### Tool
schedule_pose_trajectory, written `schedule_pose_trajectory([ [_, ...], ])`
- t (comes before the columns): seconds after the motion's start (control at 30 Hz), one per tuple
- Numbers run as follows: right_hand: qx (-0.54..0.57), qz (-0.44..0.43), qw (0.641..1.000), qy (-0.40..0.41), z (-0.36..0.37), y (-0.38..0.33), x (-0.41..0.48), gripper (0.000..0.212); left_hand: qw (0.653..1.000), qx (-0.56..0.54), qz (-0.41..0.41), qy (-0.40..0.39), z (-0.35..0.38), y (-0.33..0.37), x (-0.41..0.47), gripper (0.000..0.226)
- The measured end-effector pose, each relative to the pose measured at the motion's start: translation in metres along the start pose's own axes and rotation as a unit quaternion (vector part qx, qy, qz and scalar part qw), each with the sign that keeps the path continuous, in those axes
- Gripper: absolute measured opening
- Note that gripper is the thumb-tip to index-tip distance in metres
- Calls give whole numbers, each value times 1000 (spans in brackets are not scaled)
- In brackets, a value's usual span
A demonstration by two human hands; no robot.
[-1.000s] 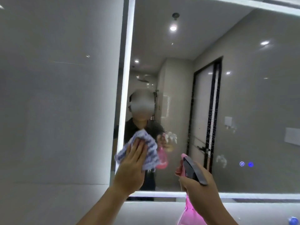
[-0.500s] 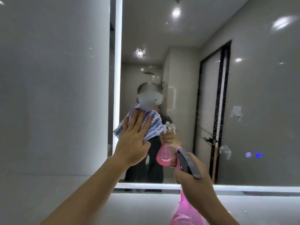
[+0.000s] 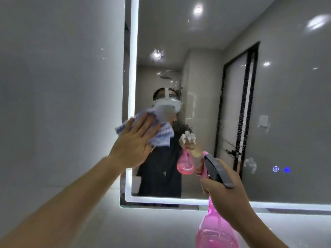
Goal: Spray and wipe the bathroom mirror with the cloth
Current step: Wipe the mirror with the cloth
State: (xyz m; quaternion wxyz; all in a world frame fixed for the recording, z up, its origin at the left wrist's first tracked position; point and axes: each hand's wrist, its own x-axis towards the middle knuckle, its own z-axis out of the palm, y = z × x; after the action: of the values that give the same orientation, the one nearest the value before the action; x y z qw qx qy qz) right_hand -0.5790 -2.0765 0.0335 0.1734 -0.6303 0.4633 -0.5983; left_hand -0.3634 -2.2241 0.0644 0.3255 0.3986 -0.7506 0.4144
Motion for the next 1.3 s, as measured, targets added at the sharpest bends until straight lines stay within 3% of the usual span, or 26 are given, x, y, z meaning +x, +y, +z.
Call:
schedule_pose_trajectory([
  [0.1,14,-3,1000,2,2,-1,1,11,999,-35,-25,-24,5,15,8,55],
  [0.17,15,3,1000,0,4,0,-1,14,994,-9,79,-79,31,42,-42,60],
  [0.23,7,14,1000,0,4,3,-4,18,961,40,196,-189,51,64,-104,66],
  [0.3,-8,24,1000,-3,4,5,-8,30,932,66,258,-248,63,70,-140,61],
  [0.4,-9,35,999,5,1,9,-10,35,952,50,230,-195,55,48,-128,68],
  [0.53,-9,15,1000,0,-1,2,-9,22,1000,11,-2,-15,12,0,-23,62],
  [0.67,14,-23,1000,14,-6,-16,7,23,991,-24,-130,-3,-8,-7,42,66],
  [0.73,30,-17,999,31,-10,-20,15,22,991,-54,-121,-10,0,14,22,62],
  [0.8,27,-4,999,39,-12,-19,19,13,996,-66,-61,-25,10,29,-16,51],
  [0.93,-7,9,999,35,-15,-13,17,15,996,-67,1,-66,15,15,-51,56],
  [1.0,-10,19,999,36,-21,-15,19,18,997,-58,-45,-37,8,5,-27,56],
  [1.1,-8,9,999,35,-30,-21,22,27,983,-41,-179,21,-8,-1,53,64],
  [1.13,-4,7,999,32,-31,-22,23,27,982,-48,-181,31,-13,3,79,64],
  [1.2,3,6,999,37,-33,-22,22,25,992,-65,-104,43,-15,24,110,61],
  [1.3,14,8,999,43,-37,-20,17,17,995,-93,44,-17,7,67,75,61],
])
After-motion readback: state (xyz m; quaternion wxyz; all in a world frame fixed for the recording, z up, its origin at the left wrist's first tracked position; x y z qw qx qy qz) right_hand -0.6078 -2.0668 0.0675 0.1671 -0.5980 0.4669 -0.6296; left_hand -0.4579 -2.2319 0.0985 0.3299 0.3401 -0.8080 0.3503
